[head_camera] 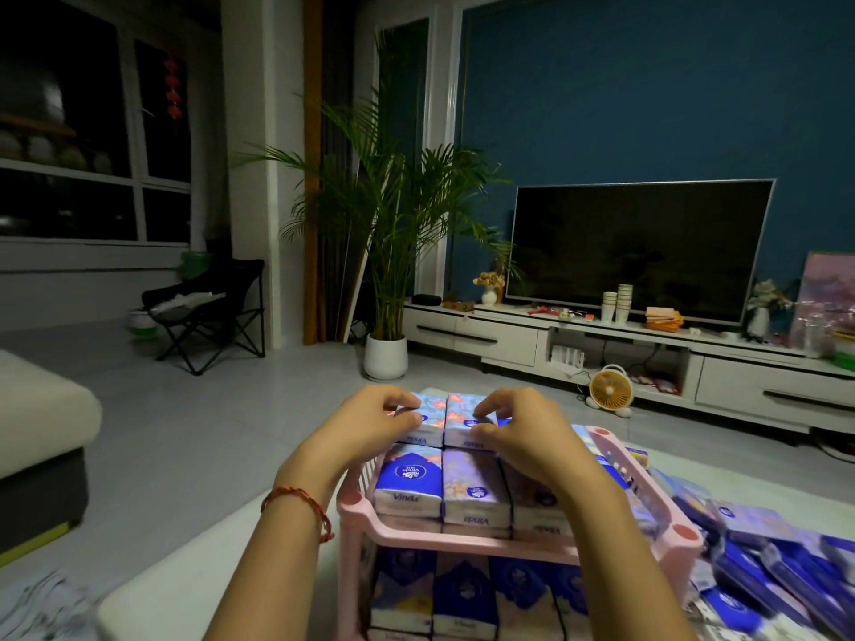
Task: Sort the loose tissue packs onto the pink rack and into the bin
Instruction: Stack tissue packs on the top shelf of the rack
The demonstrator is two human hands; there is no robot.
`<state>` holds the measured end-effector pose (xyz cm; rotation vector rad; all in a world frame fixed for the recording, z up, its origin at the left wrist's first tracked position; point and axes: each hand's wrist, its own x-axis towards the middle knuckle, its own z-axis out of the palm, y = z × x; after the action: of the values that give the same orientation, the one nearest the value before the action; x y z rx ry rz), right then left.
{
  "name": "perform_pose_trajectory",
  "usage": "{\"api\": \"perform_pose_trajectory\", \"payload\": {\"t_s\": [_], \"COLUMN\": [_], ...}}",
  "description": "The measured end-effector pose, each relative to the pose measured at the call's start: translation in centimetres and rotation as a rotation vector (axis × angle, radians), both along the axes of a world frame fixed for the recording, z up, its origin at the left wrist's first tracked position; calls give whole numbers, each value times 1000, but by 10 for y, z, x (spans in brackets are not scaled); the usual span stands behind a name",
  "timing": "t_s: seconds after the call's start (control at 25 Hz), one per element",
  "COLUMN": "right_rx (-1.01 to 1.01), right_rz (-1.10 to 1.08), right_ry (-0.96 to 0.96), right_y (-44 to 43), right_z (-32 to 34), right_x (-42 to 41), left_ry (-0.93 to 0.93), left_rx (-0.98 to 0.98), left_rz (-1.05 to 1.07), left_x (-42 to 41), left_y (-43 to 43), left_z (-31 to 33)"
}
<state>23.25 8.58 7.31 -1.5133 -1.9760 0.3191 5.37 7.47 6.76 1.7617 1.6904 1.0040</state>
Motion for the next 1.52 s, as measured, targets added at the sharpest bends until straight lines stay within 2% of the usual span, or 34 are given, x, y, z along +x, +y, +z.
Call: {"api": "perform_pose_trajectory", "payload": {"t_s": [0.4,0.48,0.6,0.68,0.76,0.84,0.92,1.0,1.08,1.2,1.28,1.32,1.44,1.52], "right_rx": [29,52,62,52,60,14,-153,-364,-512,-589,-549,-481,-231,-154], "right_rz": [39,57,37,-4,-72,-134,-134,-158,-272,-509,-549,-570,-706,-735], "right_ry": [-65,-40,106,161,121,5,-45,-27,-27,-208,-298,-292,-202,-198], "right_y": [-3,-8,-17,-26,-37,-55,-76,-99,-115,-125,-123,-121,-114,-105], "right_z": [-1,2,16,29,42,49,46,38,25,-11,-42,-53,-71,-80], "right_x": [2,5,30,58,88,115,144,179,216,264,280,285,295,298], "left_ry": [-29,13,46,-32,-84,-117,-47,116,251,525,691,702,558,460], "left_rx": [-48,29,263,393,459,427,343,245,123,-51,-110,-132,-194,-159], "left_rz": [22,76,193,103,-70,-264,-458,-611,-711,-743,-701,-700,-729,-723], "left_x": [9,15,36,65,102,147,189,226,255,288,297,299,294,291], "left_y": [-8,-11,-22,-38,-53,-67,-81,-90,-92,-89,-86,-84,-76,-70], "left_z": [5,10,26,43,56,60,55,44,28,-3,-19,-22,-22,-25]}}
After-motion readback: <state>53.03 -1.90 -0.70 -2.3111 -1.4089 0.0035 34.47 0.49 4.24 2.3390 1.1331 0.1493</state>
